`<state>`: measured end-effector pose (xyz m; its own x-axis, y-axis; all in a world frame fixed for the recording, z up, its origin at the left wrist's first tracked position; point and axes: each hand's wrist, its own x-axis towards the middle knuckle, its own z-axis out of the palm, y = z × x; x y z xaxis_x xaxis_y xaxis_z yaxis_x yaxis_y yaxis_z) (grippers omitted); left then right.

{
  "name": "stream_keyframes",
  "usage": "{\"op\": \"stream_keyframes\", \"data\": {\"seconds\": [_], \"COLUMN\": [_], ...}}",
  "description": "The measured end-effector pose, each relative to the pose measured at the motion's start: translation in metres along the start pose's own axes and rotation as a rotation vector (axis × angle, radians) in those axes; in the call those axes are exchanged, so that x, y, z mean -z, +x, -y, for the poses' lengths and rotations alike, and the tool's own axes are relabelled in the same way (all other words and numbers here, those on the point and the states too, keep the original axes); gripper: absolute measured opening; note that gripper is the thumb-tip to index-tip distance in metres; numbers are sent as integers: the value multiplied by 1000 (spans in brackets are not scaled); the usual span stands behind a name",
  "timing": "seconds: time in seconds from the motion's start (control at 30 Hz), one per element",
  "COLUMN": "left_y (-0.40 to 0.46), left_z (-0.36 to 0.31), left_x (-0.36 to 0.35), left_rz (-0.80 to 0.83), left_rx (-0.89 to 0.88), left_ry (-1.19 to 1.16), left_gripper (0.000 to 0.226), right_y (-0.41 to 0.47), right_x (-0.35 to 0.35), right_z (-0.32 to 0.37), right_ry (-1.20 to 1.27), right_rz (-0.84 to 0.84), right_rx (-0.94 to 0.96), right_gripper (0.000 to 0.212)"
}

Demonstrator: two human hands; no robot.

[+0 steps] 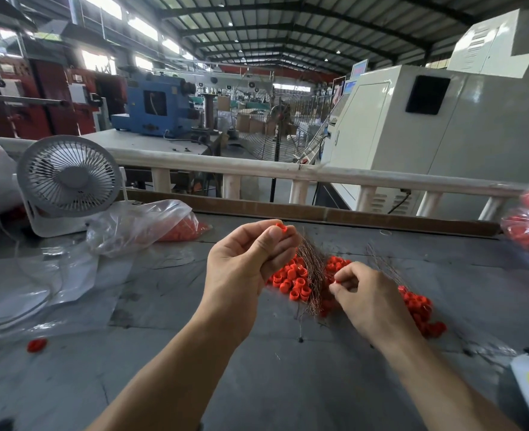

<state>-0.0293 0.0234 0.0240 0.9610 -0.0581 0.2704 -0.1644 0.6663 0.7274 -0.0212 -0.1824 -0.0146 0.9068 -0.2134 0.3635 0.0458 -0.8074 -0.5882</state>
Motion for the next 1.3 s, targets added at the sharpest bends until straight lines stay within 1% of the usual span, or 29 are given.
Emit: {"op": "stream_keyframes", "data": {"seconds": [0.13,0.27,0.4,0.53,0.7,0.83,0.97,1.1,1.3], "left_y": [-2,-3,-5,-9,-12,-12,-12,-13,-12], "left_z": [7,11,12,14,14,14,13,12,13], "left_x": [2,2,-1,-7,-10,-11,-11,-11,-9], "left_rz": [-22,-16,35,90,99,74,87,108,92], "left_rx": [39,69,73,71,62,54,45,45,66], "left_ry": [45,82,120,152,159,166,198,207,204], "left_gripper": [24,19,20,24,21,19,20,29,28], "right_y": [0,-7,-14,-21,-25,-27,-26,-28,-27], "right_x": [10,16,19,22,23,26,27,29,30], "right_z": [0,17,36,46,49,51,53,53,52], "right_ry": [252,602,748,710,620,522,474,472,451], "right_rz": [-141,-124,-138,-154,-187,-221,-245,-236,-193], "right_rx": [21,122,225,297,371,439,481,499,527], "right_gripper": [7,20,19,10,10,14,9,12,14]}}
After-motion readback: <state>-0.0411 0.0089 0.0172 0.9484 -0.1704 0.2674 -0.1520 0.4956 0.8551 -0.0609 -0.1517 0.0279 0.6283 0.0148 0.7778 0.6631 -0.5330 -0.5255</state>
